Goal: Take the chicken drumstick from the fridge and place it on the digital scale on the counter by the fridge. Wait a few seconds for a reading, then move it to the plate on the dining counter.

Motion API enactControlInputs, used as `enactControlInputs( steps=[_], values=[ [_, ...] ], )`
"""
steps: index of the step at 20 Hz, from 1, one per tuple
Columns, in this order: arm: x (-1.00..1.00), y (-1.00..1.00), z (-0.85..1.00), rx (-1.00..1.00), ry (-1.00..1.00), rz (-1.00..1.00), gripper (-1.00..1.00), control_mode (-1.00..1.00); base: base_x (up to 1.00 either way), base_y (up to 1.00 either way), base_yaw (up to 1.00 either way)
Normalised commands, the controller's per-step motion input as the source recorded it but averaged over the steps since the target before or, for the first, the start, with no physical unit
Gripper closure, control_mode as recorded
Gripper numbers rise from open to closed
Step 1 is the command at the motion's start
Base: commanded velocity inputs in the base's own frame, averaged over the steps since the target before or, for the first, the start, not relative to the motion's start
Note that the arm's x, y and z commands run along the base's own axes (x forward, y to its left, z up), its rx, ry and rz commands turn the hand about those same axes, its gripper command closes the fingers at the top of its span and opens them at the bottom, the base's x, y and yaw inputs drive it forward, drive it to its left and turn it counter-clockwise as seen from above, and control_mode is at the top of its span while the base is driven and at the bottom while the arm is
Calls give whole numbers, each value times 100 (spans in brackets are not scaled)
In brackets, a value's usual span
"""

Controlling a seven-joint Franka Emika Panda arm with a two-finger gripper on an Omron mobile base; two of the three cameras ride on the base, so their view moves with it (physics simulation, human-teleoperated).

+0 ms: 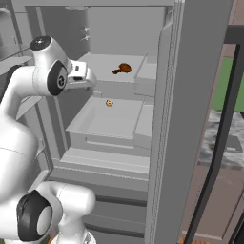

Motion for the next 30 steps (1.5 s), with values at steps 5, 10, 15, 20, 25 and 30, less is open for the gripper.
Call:
enactControlInputs(
  steps=[5, 10, 15, 20, 25, 30],
  values=[
    [19, -3, 41, 15, -11, -29, -100, -100, 0, 0, 0],
    [3, -24, 29, 12, -1, -12, -100, -100, 0, 0, 0],
    [25, -49, 3, 16, 2, 0, -100, -100, 0, 0, 0],
    [43, -49, -4, 9, 3, 0, -100, -100, 0, 0, 0],
    [56, -3, -6, 0, 2, 0, -100, -100, 0, 0, 0],
    [53, 0, -1, -4, 8, 0, -100, -100, 0, 0, 0]
  ],
)
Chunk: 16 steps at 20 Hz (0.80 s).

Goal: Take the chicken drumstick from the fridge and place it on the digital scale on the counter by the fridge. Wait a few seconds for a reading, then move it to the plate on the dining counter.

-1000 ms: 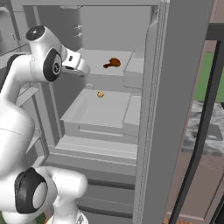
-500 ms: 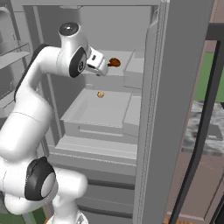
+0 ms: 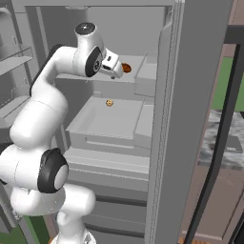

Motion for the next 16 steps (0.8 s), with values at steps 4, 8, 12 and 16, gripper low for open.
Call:
enactControlInputs(
  steps=[4, 8, 12, 16],
  values=[
    [51, 0, -18, -2, 6, 0, -100, -100, 0, 0, 0],
    [52, 0, -24, -1, 5, 0, -100, -100, 0, 0, 0],
    [50, 0, -26, 0, 1, 0, -100, -100, 0, 0, 0],
    [45, 0, -7, 0, 1, 0, -100, -100, 0, 0, 0]
  ],
)
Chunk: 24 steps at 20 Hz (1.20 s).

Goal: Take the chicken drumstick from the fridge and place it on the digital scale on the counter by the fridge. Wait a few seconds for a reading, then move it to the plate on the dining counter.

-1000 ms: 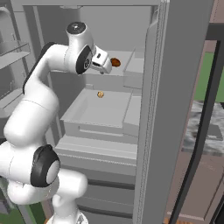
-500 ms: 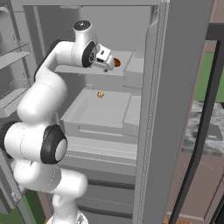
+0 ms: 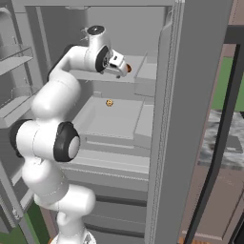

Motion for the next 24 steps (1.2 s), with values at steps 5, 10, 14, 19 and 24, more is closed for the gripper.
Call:
enactControlInputs(
  steps=[5, 10, 14, 19, 24],
  values=[
    [41, 0, -6, 0, 2, 0, -100, -100, 0, 0, 0],
    [40, 0, -10, -1, 0, 0, -100, -100, 0, 0, 0],
    [28, -4, -3, -3, 0, 0, -100, -100, 0, 0, 0],
    [9, -18, 0, -4, 0, 0, -100, -100, 0, 0, 0],
    [4, -7, -8, -3, 1, 0, -100, -100, 0, 0, 0]
  ],
)
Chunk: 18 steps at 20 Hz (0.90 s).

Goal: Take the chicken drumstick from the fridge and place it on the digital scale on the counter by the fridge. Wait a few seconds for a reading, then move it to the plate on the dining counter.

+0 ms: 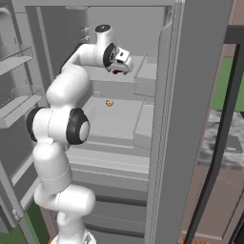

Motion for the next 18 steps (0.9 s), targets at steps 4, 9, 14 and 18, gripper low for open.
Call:
enactControlInputs(
  steps=[4, 9, 14, 18],
  values=[
    [0, 0, -15, -1, 1, 0, -100, -100, 0, 0, 0],
    [0, 0, -18, 0, 0, 0, -100, -100, 0, 0, 0],
    [0, -1, -18, 0, 0, 0, -100, -100, 0, 0, 0],
    [0, 0, -3, -1, 4, 0, -100, -100, 0, 0, 0]
  ],
)
